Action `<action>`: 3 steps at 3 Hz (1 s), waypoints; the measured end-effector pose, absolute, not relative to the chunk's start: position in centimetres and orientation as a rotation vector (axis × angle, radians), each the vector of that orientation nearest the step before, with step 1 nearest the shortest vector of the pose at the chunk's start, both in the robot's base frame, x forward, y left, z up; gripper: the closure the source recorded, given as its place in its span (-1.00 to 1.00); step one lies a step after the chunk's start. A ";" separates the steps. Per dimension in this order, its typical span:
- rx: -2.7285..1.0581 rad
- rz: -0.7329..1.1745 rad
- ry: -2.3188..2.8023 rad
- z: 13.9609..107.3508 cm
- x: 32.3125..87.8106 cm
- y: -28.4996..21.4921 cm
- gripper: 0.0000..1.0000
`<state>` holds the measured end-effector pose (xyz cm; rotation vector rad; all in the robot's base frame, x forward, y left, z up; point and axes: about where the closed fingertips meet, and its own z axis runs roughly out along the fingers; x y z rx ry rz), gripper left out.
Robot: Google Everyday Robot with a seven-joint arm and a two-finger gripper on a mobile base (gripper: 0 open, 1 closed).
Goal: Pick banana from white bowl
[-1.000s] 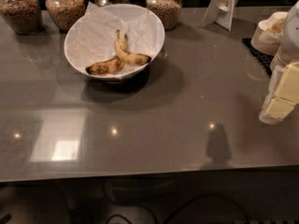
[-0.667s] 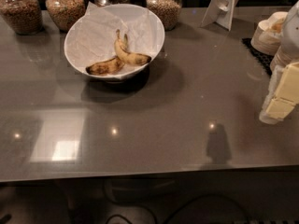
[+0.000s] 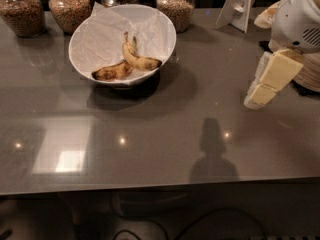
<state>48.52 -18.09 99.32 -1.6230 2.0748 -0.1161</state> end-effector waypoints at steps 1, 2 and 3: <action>-1.583 -0.081 1.984 99.9 52.3 -14.2 -1.00; -1.531 -0.003 1.922 100.0 57.1 -8.7 -1.00; -1.484 0.077 1.912 99.5 60.8 -3.2 -1.00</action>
Offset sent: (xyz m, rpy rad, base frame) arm 0.1434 0.1580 0.0032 0.2849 -0.1121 0.0542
